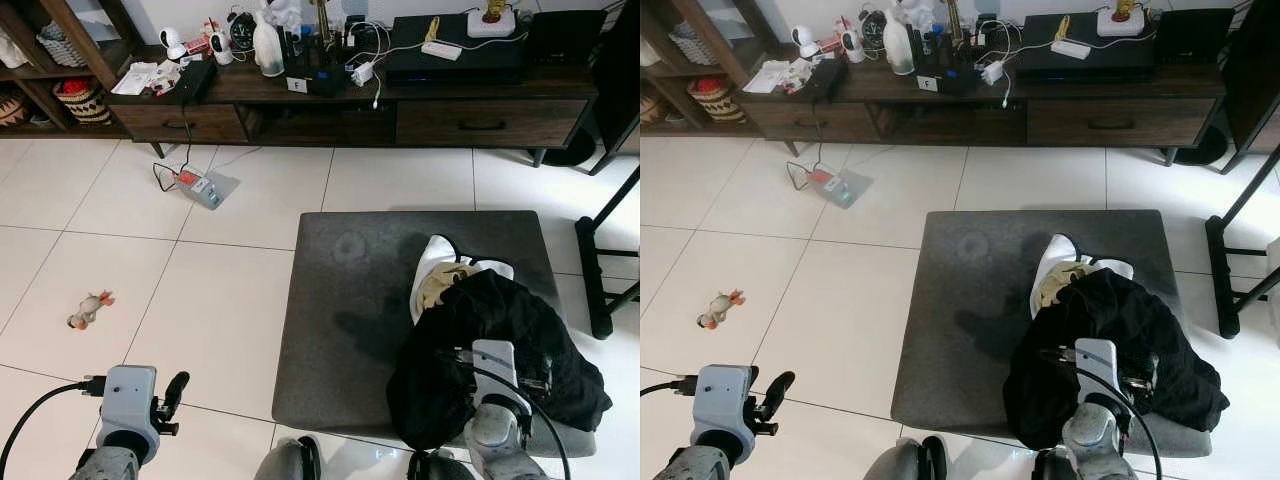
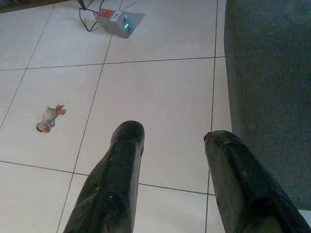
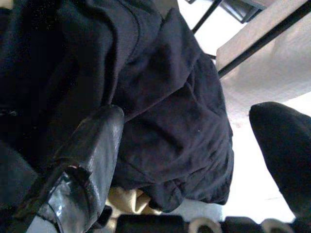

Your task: Hang hanger

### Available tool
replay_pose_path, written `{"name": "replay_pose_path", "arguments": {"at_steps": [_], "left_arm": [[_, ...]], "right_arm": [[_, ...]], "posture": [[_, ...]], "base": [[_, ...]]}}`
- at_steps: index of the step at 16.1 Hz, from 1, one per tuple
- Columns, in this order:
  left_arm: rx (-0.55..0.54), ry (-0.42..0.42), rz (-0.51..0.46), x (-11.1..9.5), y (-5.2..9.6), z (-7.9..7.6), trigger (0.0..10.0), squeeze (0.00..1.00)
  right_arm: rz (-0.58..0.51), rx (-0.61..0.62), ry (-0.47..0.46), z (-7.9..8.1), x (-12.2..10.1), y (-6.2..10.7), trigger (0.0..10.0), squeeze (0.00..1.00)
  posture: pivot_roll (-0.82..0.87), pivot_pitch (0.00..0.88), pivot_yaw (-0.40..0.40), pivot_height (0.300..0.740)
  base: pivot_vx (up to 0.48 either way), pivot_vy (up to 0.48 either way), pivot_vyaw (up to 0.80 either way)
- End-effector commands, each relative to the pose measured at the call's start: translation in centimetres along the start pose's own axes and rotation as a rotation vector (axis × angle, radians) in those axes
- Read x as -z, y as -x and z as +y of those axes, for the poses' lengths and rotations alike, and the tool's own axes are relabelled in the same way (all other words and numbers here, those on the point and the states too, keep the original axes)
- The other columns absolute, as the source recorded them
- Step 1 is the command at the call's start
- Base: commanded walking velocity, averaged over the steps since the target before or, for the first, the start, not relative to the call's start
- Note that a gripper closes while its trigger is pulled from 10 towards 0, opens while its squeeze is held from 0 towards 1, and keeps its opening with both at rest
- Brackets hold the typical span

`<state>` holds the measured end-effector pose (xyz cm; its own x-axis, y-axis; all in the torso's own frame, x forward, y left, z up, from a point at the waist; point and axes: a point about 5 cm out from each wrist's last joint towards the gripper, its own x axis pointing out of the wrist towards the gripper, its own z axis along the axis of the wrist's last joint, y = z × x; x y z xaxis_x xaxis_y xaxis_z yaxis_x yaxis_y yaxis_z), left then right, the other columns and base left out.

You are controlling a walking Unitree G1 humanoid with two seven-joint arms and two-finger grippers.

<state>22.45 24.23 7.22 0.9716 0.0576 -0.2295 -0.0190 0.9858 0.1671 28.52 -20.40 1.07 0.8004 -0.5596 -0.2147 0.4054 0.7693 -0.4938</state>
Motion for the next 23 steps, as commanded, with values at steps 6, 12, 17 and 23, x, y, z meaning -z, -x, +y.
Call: {"name": "replay_pose_path", "arguments": {"at_steps": [6, 12, 17, 23], "left_arm": [[-0.004, -0.009, 0.059, 1.2, 0.6, 0.3, 10.0, 0.00], [-0.008, -0.013, 0.062, 1.2, 1.1, 0.5, 10.0, 0.00], [-0.019, -0.017, 0.068, 1.2, 1.8, 0.8, 10.0, 0.00], [-0.034, -0.022, 0.082, 1.5, 2.6, 1.1, 10.0, 0.00]], "right_arm": [[0.082, -0.060, 0.021, 0.9, 1.5, 0.8, 10.0, 0.00], [0.080, -0.045, 0.030, 0.4, 0.3, -0.4, 10.0, 0.00], [0.059, -0.088, 0.055, 0.6, -1.1, -1.2, 10.0, 0.00], [-0.084, -0.011, 0.051, -0.6, -4.9, -2.8, 10.0, 0.00]], "posture": [[0.22, 0.347, 0.169, 0.676], [0.24, 0.364, 0.179, 0.676], [0.26, 0.383, 0.183, 0.676], [0.27, 0.400, 0.188, 0.676]], "base": [[0.000, 0.000, 0.00], [0.000, 0.000, 0.00], [0.000, 0.000, 0.00], [0.000, 0.000, 0.00]]}}
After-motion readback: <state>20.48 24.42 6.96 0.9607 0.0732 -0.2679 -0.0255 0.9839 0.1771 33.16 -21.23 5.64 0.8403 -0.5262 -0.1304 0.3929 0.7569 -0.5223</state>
